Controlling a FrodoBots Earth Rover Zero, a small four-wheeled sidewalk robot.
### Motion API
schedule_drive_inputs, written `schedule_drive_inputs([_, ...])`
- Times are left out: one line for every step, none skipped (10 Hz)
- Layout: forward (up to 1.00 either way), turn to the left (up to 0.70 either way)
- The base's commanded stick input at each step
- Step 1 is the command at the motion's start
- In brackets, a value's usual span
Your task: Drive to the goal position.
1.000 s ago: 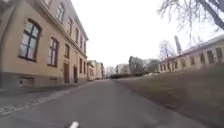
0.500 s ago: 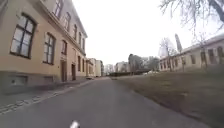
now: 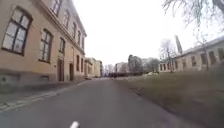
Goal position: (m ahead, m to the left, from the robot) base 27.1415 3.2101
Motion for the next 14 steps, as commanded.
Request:
schedule_drive_inputs([1.0,0.02])
schedule_drive_inputs([1.0,0.02])
schedule_drive_inputs([1.0,0.02])
schedule_drive_inputs([1.0,0.02])
schedule_drive_inputs([1.0,0.02])
schedule_drive_inputs([1.0,0.02])
schedule_drive_inputs([1.0,0.03])
schedule_drive_inputs([1.0,0.03])
schedule_drive_inputs([1.0,0.03])
schedule_drive_inputs([1.0,0.03])
schedule_drive_inputs([1.0,0.03])
schedule_drive_inputs([1.0,0.03])
schedule_drive_inputs([1.0,0.03])
schedule_drive_inputs([1.0,0.03])
